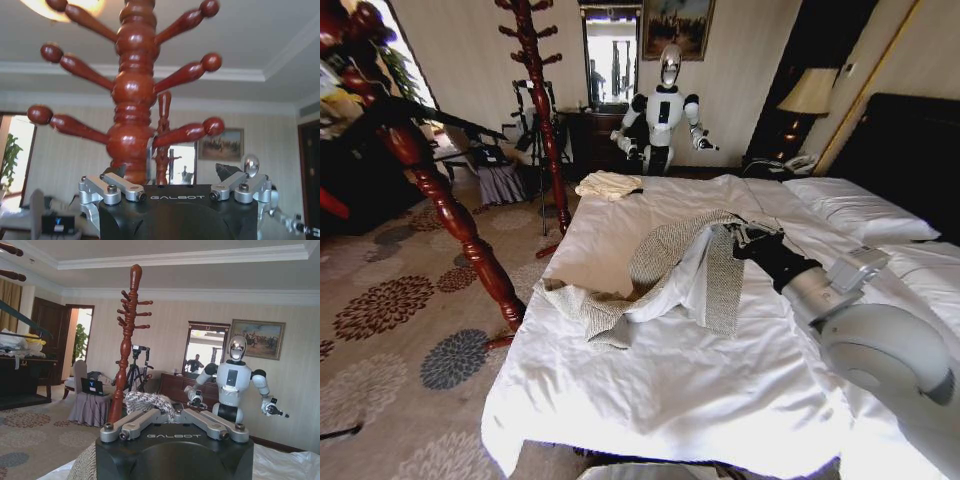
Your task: Pick up the clothes from the bed and hang them on the clothes hanger.
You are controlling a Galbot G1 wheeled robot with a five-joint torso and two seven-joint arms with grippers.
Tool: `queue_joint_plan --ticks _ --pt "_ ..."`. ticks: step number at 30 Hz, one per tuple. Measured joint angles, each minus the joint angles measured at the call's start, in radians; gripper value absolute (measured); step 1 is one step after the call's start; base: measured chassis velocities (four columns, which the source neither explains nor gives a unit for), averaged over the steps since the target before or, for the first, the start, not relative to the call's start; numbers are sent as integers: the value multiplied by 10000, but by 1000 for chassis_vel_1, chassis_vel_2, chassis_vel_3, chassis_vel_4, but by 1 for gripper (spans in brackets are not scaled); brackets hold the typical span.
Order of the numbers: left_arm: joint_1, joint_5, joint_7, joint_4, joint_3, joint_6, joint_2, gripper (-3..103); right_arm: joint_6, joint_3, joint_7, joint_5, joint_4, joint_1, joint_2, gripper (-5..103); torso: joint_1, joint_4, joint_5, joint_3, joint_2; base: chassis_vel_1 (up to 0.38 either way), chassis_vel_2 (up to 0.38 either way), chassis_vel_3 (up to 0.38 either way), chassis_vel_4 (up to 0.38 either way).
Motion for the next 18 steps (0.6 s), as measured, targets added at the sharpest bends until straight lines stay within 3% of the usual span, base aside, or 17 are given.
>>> queue_joint_plan --ticks 1,3,7,8,12,18 --pt "-71 -147 -39 165 58 557 85 100 12 10 -7 -39 0 -39 23 1 0 6 -1 0 0 0 0 0 0" --pt "-100 -211 -43 233 72 829 115 100 18 22 -8 -65 0 -63 37 1 -1 7 0 0 0 0 0 0 0" --pt "-482 -453 -38 788 47 2103 221 100 36 34 -8 -155 0 -154 85 1 -1 3 -1 0 0 0 0 0 0" --pt "-482 -453 -38 788 47 2103 221 100 36 34 -8 -155 0 -154 85 1 -1 3 -1 0 0 0 0 0 0" --pt "-955 -707 70 1431 43 2964 354 100 36 -23 -8 -217 0 -183 85 1 -3 4 5 -2 1 0 0 0 0" --pt "-1086 -959 31 1980 237 3422 438 100 44 -122 -47 -233 0 -116 96 1 -1 3 0 -1 0 0 0 0 0"
